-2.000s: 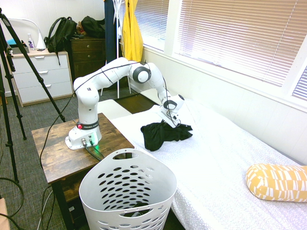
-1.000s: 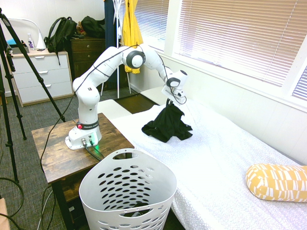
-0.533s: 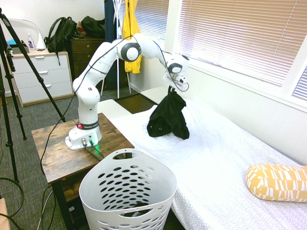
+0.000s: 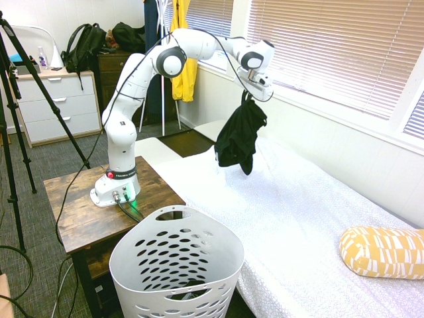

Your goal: Put my clothes in the laundry bag

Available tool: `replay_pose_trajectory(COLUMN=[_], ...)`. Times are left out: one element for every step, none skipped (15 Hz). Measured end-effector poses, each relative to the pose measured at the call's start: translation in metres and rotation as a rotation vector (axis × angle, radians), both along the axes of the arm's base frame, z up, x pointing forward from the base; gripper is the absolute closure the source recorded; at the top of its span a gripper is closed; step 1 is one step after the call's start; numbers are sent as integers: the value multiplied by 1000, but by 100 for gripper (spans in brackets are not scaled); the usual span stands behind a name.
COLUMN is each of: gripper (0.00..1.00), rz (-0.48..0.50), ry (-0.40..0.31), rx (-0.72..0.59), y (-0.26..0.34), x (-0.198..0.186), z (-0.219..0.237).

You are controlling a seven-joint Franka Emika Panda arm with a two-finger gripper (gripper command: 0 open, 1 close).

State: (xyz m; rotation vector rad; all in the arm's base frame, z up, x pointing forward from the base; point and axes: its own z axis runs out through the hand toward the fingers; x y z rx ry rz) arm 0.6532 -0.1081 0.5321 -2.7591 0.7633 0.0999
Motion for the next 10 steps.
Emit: replay_pose_trajectory(gripper=[100,100,100,100,100,100,100,100,100,100], rz=[-20,-41,-62,-81,-98,-114,-130,-143,-154,-161], ry=[5,7,12,19,24,31,41,49,55,65], rx=[0,0,-1,-4,-10,-23,-49,-87,-125,-158], y=[-16,-32,-48,-64,-78,-90,-101,-110,-117,-123], x=[-14,-27,-41,-56,-71,-86,-103,-117,-130,-141], z=[16,27,35,40,47,55,66,76,84,90])
